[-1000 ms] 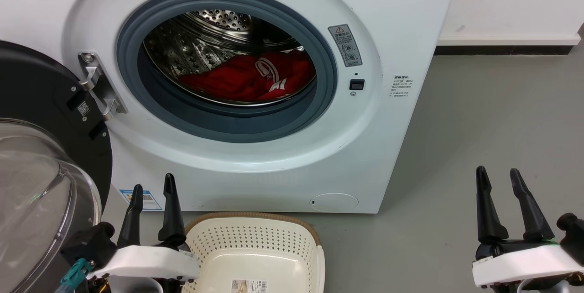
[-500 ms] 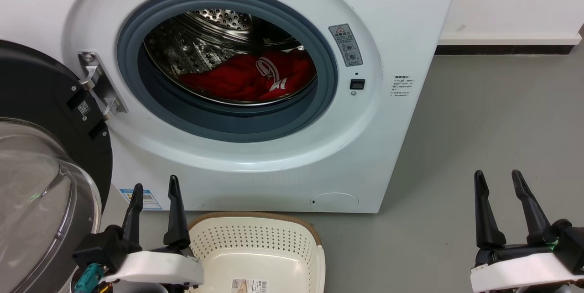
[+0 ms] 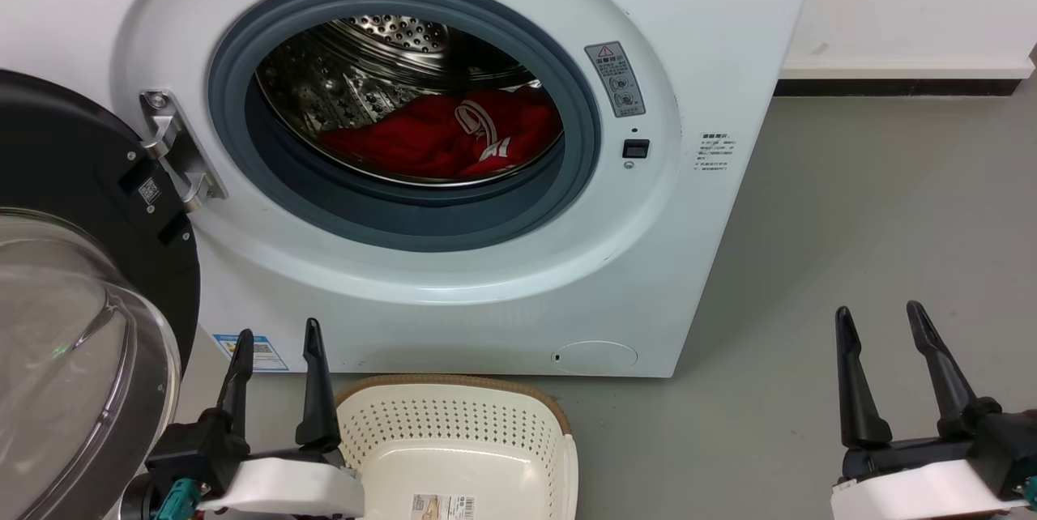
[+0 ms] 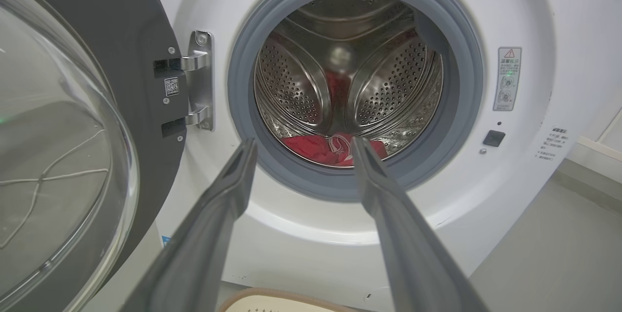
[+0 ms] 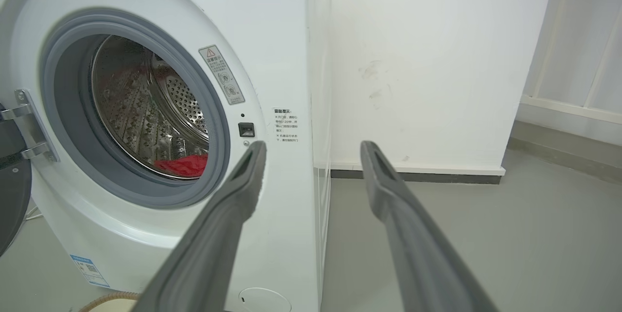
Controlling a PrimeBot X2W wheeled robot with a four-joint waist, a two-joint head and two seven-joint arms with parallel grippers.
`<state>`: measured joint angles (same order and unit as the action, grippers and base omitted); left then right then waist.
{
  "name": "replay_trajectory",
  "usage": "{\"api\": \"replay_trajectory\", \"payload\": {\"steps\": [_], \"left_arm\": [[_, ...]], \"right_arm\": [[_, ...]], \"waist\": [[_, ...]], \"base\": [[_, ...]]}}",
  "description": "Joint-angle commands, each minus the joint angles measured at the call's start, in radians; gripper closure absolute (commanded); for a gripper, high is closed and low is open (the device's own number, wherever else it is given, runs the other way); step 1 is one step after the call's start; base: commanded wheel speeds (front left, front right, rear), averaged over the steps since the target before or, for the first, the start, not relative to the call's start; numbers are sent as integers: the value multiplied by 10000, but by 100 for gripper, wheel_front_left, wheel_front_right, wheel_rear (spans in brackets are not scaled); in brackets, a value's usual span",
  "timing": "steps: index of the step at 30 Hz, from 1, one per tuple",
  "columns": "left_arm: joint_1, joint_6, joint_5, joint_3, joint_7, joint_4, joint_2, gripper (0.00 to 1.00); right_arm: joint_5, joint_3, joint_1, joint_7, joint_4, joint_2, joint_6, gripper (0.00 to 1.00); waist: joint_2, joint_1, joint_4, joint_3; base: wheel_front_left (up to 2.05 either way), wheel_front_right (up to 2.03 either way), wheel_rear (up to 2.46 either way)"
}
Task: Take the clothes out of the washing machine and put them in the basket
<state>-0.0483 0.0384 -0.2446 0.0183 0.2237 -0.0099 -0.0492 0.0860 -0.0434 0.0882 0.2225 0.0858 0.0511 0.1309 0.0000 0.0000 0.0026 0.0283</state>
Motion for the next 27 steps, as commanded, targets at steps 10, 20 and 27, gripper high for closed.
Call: {"api": "replay_trajectory", "payload": {"steps": [10,20,27], "left_arm": [[-168,45,873,72,275,16,-15,0],[-239,76,1393,86,439,10,-15,0],[-248,69,1289,63,421,122,-15,0]], "right_arm": [[-908,29,234,283,346,-14,-3,0],[-1205,51,375,430,358,-16,-3,0],[-1027,20,331,430,256,-16,-3,0]], "waist": [[0,0,-15,52],[0,0,-7,66],[0,0,-14,67]], "base": [[0,0,0],[0,0,0],[0,0,0]]}}
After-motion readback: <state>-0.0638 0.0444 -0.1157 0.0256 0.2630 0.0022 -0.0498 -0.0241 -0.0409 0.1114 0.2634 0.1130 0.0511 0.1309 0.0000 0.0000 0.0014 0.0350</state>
